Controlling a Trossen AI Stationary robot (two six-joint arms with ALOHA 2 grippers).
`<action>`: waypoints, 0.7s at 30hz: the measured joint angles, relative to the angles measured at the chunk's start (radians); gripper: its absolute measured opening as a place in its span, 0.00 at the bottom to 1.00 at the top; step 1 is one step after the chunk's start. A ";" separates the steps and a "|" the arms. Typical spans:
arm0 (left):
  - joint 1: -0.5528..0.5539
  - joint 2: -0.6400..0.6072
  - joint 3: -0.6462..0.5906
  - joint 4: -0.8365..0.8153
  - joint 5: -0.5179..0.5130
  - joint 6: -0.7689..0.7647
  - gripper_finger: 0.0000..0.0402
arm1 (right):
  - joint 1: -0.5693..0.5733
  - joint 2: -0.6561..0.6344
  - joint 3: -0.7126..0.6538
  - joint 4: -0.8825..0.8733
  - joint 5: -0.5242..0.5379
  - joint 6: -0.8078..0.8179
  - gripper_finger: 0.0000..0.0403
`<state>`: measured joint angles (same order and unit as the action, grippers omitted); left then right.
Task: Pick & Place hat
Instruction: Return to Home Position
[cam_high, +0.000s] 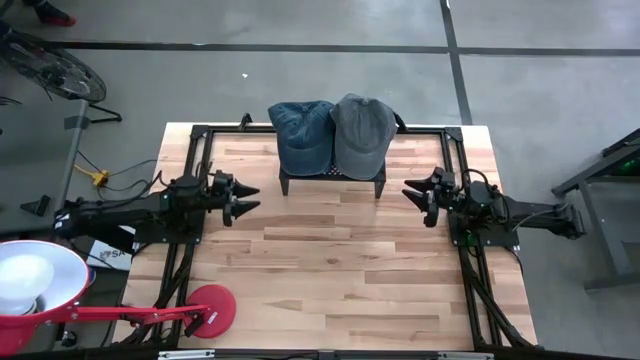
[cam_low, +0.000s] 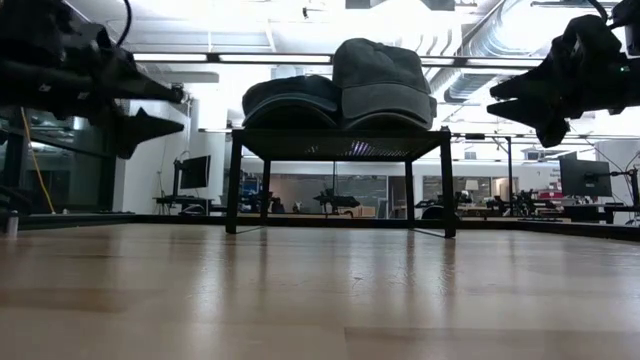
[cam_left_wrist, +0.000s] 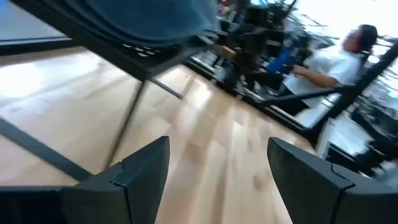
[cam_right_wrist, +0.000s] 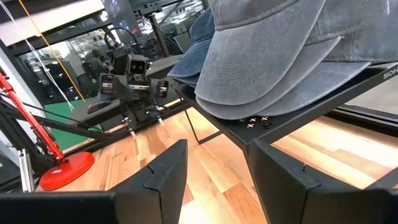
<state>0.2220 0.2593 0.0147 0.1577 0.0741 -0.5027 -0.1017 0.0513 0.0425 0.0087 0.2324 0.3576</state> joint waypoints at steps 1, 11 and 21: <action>-0.019 -0.003 0.000 -0.007 0.000 0.000 0.66 | 0.000 0.000 0.000 0.000 0.000 0.000 0.42; -0.079 0.007 0.000 -0.060 0.023 0.000 0.66 | 0.000 0.000 0.000 -0.004 0.000 0.000 0.42; -0.079 0.006 0.000 -0.063 0.023 0.000 0.66 | 0.000 0.000 0.000 -0.005 0.000 0.000 0.41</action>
<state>0.1432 0.2657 0.0147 0.0944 0.0971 -0.5030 -0.1016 0.0517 0.0425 0.0040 0.2321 0.3576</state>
